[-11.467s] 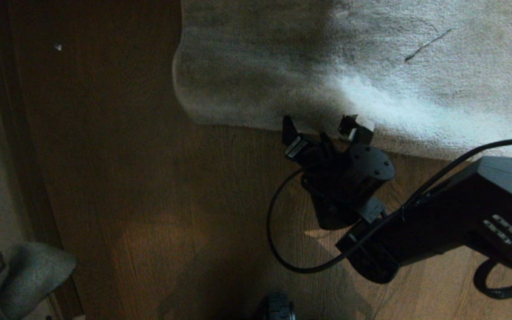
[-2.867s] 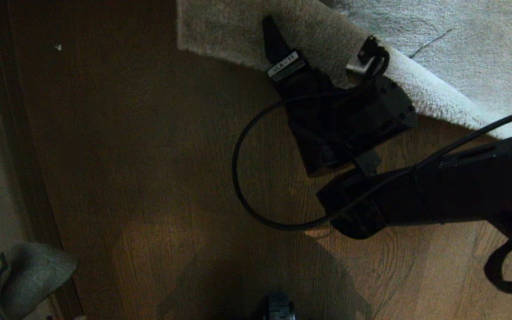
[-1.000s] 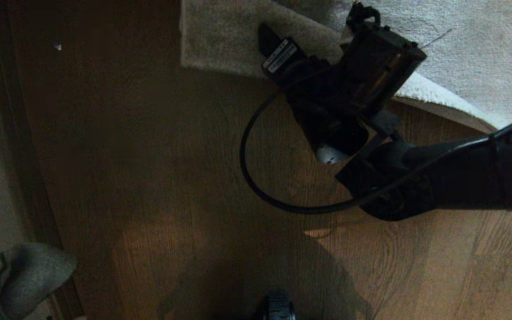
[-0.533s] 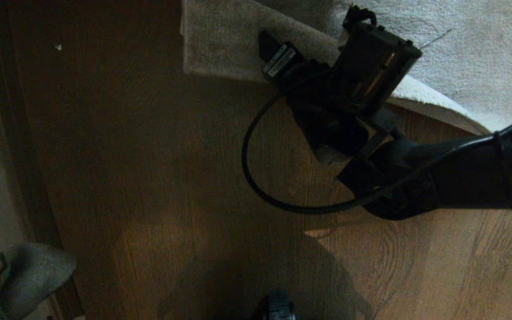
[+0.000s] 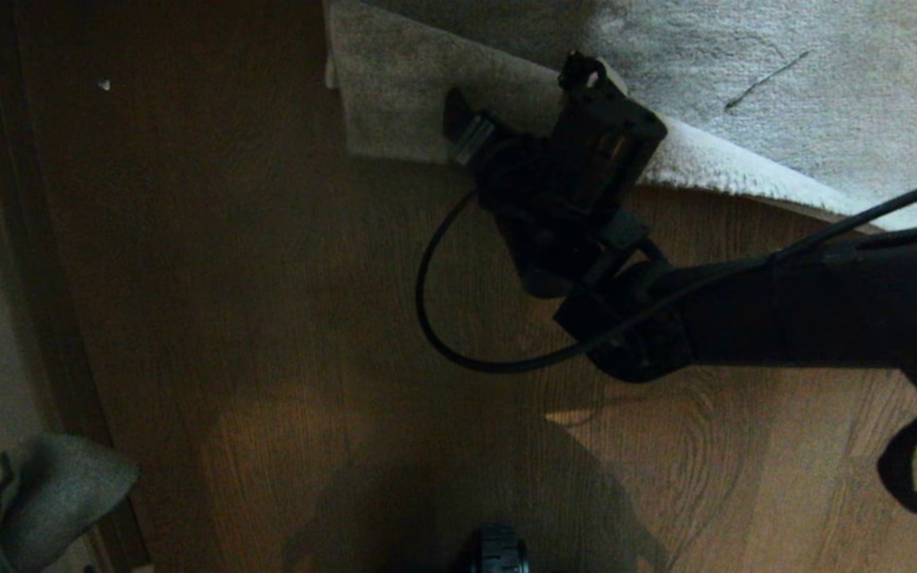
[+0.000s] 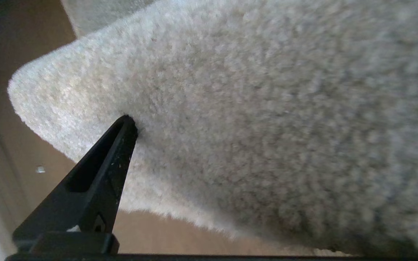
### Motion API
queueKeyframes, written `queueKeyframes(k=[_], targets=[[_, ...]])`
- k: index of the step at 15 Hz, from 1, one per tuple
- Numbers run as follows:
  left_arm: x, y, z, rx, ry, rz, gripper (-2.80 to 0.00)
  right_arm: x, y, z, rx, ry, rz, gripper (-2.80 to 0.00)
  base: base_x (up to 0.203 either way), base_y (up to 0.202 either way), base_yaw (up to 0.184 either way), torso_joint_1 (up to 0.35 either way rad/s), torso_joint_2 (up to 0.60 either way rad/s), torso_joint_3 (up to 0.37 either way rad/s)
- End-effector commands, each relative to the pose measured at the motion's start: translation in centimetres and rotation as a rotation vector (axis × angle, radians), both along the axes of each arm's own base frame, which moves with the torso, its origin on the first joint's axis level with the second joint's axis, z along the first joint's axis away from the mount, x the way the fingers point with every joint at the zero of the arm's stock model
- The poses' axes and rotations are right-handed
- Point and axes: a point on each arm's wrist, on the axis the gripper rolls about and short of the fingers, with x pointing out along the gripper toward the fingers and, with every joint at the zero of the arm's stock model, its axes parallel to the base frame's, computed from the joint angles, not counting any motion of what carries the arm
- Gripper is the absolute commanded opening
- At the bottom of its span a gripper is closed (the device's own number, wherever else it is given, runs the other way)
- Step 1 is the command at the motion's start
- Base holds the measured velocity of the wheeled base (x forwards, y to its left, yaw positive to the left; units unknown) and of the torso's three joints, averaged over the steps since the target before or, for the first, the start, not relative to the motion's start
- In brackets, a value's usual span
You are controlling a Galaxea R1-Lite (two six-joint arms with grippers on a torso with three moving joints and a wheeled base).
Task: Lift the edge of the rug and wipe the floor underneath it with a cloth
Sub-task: Lift up the carpet
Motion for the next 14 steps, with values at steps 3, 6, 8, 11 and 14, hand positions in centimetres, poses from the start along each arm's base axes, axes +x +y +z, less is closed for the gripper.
queueKeyframes(k=[3,6,8,11,14], targets=[[0.0,0.0,0.0,-0.001,0.000,0.002,-2.80,0.9,1.7,-1.4,-0.056,-0.009,-0.016,0.00,0.000,0.000,0.000,0.000,0.00,0.000],[0.0,0.0,0.0,-0.001,-0.002,0.000,-2.80,0.4,1.4,-0.5,-0.061,-0.025,-0.022,0.00,0.000,0.000,0.000,0.000,0.00,0.000],[0.0,0.0,0.0,-0.001,0.000,0.000,-2.80,-0.5,1.3,0.5,-0.050,-0.036,-0.008,0.00,0.000,0.000,0.000,0.000,0.00,0.000],[0.0,0.0,0.0,-0.001,0.000,0.000,-2.80,-2.1,1.5,1.0,-0.045,-0.039,0.022,0.00,0.000,0.000,0.000,0.000,0.00,0.000],[0.0,0.0,0.0,-0.001,-0.001,0.000,-2.80,-3.0,1.8,1.4,-0.037,-0.046,0.043,0.00,0.000,0.000,0.000,0.000,0.00,0.000]])
